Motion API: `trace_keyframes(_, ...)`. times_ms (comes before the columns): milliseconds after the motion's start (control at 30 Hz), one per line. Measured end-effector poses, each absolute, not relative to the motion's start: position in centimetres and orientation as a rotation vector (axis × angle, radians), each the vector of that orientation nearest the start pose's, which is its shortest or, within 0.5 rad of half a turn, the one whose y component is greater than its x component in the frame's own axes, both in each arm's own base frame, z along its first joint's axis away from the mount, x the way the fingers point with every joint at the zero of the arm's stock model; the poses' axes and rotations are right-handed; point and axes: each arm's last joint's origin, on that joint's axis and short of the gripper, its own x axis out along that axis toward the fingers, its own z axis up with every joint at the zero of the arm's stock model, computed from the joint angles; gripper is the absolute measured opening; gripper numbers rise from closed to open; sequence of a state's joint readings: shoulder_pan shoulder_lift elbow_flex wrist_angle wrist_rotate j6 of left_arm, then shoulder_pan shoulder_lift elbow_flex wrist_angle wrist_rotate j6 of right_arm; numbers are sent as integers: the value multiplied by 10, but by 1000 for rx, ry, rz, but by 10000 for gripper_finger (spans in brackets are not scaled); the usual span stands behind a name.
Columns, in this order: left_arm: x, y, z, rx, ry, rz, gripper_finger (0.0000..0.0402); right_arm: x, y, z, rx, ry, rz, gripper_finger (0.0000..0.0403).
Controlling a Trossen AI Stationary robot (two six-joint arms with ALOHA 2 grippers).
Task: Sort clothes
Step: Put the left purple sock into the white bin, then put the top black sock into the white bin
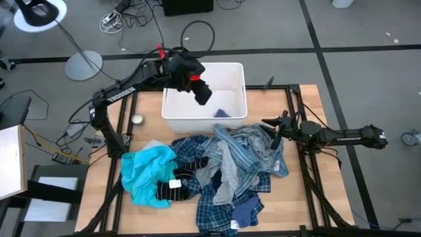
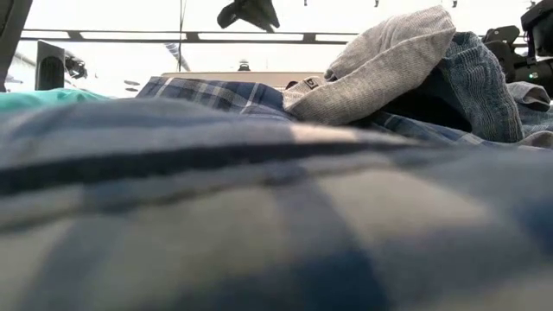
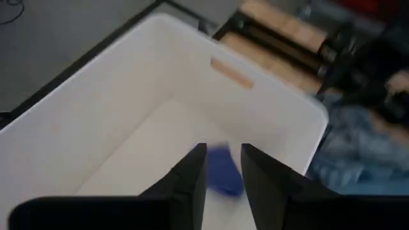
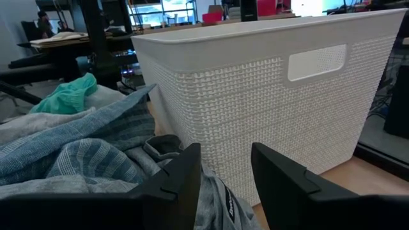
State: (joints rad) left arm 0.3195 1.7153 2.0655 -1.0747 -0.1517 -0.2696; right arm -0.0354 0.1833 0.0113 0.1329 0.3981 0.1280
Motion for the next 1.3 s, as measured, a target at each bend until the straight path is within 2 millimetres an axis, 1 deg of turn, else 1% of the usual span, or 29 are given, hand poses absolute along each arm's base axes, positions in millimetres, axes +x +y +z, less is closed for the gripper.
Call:
trace_keyframes(67, 319, 107, 438, -294, 720, 515, 110, 106, -15, 165, 119, 11, -435, 142)
trace_keyframes(133, 319, 96, 435, -273, 777, 475, 112, 106, -15, 165, 119, 11, -436, 142)
trace_keyframes(167, 319, 87, 434, -257, 805, 449, 111, 106, -15, 165, 119, 11, -435, 142)
trace_keyframes(267, 320, 53, 431, -197, 873, 380, 107, 106, -15, 165, 119, 10, -435, 142)
trace_keyframes(433, 322, -17, 429, -79, 895, 278, 97, 106, -15, 165, 119, 10, -435, 142)
trace_keyframes(500, 320, -42, 425, -54, 899, 243, 94, 106, -15, 165, 119, 10, -435, 142)
trace_keyframes(600, 318, -71, 412, -34, 920, 254, 91, 106, -15, 165, 119, 10, -435, 142)
trace_keyframes(700, 316, -92, 395, -18, 948, 252, 90, 106, -15, 165, 119, 10, -435, 142)
trace_keyframes(833, 316, -109, 361, 3, 1022, 251, 90, 106, -15, 165, 119, 10, -435, 142)
trace_keyframes(1067, 322, -115, 300, 36, 1058, 263, 90, 106, -15, 165, 119, 10, -435, 142)
trace_keyframes(1200, 324, -115, 275, 33, 1054, 265, 90, 106, -15, 165, 119, 10, -435, 142)
trace_keyframes(1300, 326, -116, 263, 19, 1029, 259, 90, 106, -15, 165, 119, 11, -435, 142)
